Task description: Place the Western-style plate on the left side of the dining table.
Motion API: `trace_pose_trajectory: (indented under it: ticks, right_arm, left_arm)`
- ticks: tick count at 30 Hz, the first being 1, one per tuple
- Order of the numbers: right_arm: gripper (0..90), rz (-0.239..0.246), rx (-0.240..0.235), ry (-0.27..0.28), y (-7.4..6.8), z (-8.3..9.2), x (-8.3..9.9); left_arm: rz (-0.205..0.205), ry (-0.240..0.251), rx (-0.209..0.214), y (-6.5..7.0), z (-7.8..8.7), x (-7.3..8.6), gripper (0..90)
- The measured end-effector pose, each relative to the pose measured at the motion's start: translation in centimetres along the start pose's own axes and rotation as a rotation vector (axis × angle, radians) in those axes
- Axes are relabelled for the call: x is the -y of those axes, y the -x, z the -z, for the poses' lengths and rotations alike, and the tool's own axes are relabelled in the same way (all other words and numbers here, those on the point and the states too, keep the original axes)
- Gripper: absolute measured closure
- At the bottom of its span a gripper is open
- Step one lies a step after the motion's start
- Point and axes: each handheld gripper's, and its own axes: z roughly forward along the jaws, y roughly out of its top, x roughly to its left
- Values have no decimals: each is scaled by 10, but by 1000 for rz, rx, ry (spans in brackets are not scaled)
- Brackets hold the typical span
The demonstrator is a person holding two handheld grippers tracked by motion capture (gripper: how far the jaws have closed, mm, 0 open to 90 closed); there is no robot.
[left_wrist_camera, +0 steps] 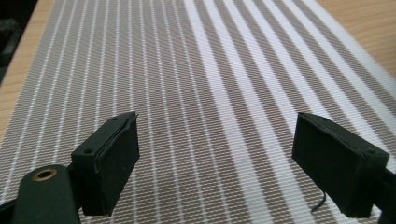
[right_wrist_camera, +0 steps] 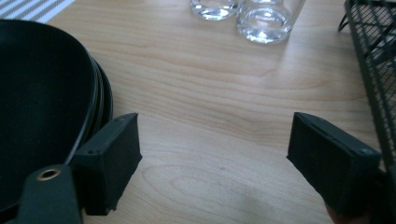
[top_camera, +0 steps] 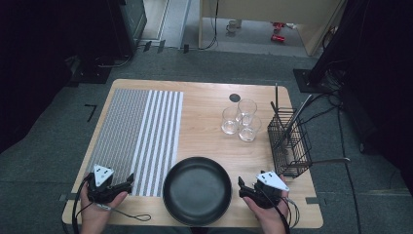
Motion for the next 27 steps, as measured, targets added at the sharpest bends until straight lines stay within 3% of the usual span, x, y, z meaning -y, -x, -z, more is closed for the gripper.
trace_pose_trajectory:
  ticks: [7, 9, 12, 16, 20, 27]
  right_arm:
    - [278, -13, -4, 43, -5, 9, -4]
    - [368, -11, -13, 48, -7, 11, -5]
    - [412, -19, -39, 44, -8, 12, -6]
    - [462, -9, -48, 50, -14, 12, -5]
    - [493, -4, -45, 55, -17, 13, -4]
    - [544, -48, -62, 56, -22, 12, -2]
  left_arm:
    - [-31, 26, 28, 12, 5, -3, 152]
    - [-38, 29, 37, 15, 5, -4, 155]
    - [-34, 38, 63, 19, 7, -6, 156]
    - [-48, 63, 100, 29, 11, -7, 156]
    - [-63, 97, 103, 37, 16, -9, 199]
    - [-52, 98, 169, 50, 17, -12, 206]
